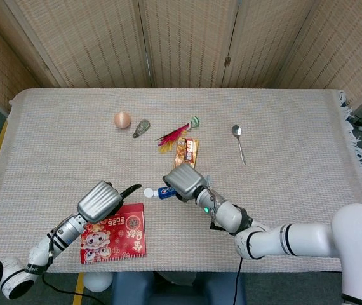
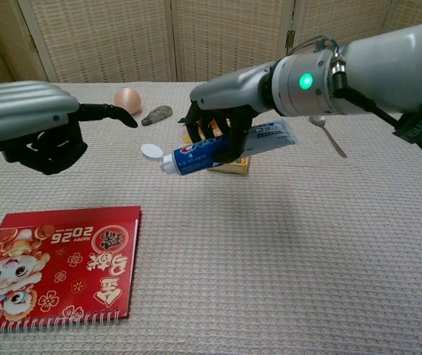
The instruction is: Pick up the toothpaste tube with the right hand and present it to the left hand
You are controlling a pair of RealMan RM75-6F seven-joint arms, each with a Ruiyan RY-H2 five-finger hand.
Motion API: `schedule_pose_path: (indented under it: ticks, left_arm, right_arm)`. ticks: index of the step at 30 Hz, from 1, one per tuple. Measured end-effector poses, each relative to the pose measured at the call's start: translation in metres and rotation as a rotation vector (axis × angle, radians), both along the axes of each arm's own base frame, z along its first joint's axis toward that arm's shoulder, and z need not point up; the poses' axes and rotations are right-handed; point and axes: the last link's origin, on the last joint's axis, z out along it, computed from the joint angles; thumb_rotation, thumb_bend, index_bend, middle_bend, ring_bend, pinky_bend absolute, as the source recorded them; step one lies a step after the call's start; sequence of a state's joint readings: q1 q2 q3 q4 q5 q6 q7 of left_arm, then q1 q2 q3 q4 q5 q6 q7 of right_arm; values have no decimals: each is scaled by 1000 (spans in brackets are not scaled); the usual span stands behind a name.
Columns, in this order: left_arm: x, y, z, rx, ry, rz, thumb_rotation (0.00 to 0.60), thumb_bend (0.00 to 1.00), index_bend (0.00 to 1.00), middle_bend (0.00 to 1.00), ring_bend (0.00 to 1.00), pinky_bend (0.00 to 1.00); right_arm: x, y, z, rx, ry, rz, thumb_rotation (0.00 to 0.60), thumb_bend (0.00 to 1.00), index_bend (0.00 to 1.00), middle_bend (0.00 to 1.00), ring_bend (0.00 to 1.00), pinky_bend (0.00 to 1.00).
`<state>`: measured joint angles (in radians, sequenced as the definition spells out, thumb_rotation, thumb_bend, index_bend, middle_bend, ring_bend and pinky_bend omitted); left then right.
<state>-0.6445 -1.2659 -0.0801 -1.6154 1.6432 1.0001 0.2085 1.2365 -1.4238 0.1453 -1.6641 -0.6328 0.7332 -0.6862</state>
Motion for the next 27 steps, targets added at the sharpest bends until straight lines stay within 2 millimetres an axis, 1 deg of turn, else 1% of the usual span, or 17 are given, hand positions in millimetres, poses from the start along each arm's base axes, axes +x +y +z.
schedule_pose_path:
  ticks: [7, 17, 27]
  left_arm:
    - [0, -7, -7, -21, 27, 0, 600, 758, 164, 936, 853, 729]
    - [0, -8, -14, -31, 41, 7, 600, 758, 165, 937, 853, 728]
    - [-4, -9, -18, -38, 49, 13, 600, 759, 165, 937, 853, 729]
  right_arm:
    - [5, -3, -1, -6, 4, 0, 600, 769, 607, 547, 589, 587]
    - [8, -2, -5, -1, 10, 10, 600, 771, 609, 547, 588, 586]
    - [11, -1, -3, 0, -34, 5, 600, 787, 618, 556, 595, 587]
